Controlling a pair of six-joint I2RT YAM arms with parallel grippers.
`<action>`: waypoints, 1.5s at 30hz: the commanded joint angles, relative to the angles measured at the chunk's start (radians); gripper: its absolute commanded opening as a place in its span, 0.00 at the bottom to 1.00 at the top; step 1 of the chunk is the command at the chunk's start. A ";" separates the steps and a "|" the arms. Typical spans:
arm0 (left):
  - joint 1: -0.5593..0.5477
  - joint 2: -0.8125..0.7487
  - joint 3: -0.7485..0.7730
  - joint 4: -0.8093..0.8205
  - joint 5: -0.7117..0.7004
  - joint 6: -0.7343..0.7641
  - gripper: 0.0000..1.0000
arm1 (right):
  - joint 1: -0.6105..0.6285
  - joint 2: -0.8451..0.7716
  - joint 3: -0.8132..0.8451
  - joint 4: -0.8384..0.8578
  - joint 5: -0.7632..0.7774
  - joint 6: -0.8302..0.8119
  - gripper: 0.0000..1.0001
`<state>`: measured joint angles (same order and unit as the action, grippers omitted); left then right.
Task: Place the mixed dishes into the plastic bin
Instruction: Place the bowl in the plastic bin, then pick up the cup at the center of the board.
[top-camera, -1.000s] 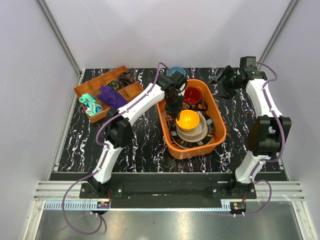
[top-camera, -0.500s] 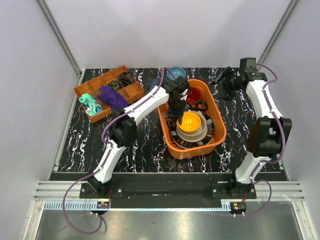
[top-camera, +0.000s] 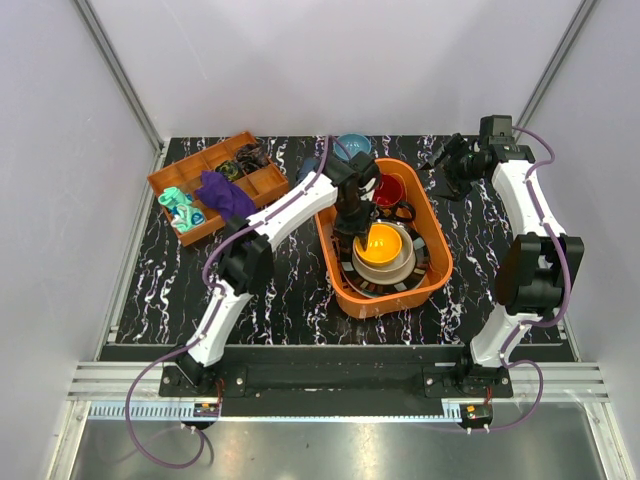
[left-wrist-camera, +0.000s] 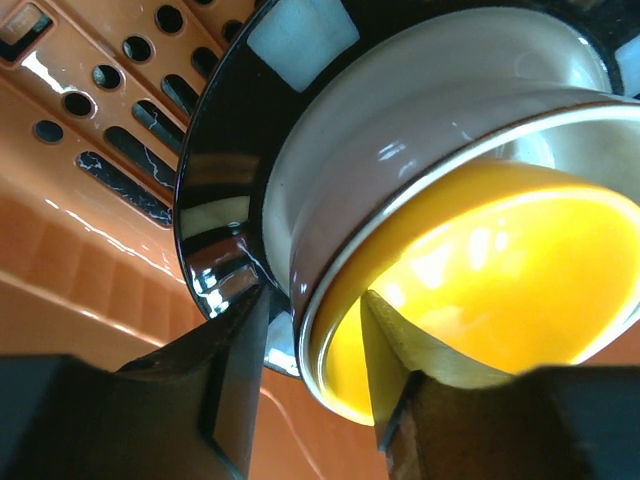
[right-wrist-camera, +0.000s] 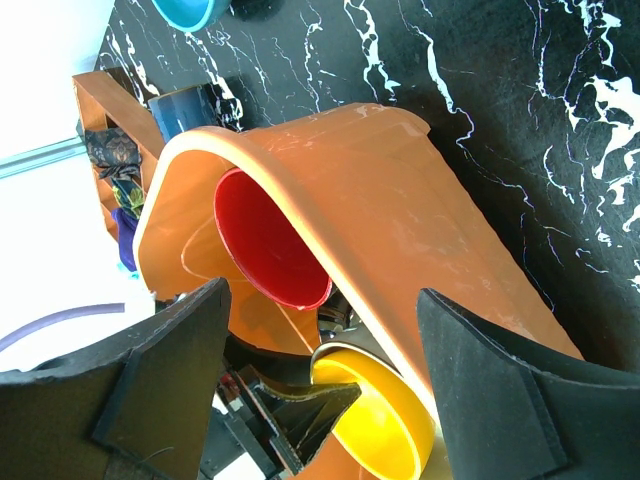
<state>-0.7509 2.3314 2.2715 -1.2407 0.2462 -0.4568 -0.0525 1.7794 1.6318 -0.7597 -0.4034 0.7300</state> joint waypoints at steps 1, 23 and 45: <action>0.019 -0.113 0.037 -0.012 -0.016 -0.016 0.47 | 0.005 -0.044 0.002 0.016 0.000 -0.014 0.84; 0.274 -0.360 -0.076 0.247 -0.093 -0.199 0.69 | 0.005 -0.026 0.075 0.000 0.018 0.014 0.85; 0.456 -0.106 0.075 0.326 -0.180 -0.161 0.99 | 0.002 -0.023 0.212 -0.154 0.084 -0.067 0.86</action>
<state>-0.3115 2.2021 2.2944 -1.0092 0.1177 -0.6296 -0.0525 1.7424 1.7157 -0.8471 -0.3492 0.7170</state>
